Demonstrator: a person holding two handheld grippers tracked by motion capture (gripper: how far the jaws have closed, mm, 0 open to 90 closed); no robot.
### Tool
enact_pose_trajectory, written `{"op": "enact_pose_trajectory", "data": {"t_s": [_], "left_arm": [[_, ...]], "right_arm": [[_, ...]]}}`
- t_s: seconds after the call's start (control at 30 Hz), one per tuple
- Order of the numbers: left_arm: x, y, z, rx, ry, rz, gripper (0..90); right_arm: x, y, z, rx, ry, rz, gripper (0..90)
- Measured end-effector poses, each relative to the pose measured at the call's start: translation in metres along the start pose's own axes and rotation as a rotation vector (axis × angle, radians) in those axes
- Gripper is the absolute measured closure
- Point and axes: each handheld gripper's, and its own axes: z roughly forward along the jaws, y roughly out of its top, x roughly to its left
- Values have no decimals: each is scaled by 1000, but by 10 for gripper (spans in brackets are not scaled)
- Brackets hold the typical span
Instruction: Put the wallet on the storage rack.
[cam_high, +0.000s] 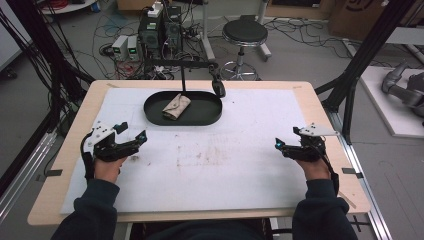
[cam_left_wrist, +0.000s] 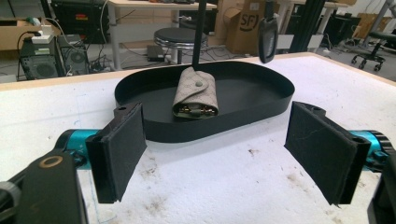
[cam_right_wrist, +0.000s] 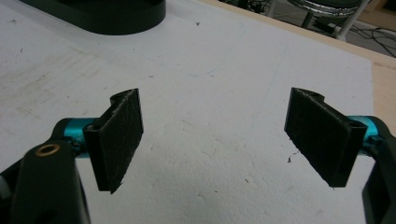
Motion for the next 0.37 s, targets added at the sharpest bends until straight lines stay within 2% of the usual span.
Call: {"op": "enact_pose_trajectory", "data": {"t_s": [0.37], "left_arm": [[1, 0, 0, 5, 4, -3, 204]], "right_arm": [[-1, 0, -1, -3, -3, 8, 199]]}}
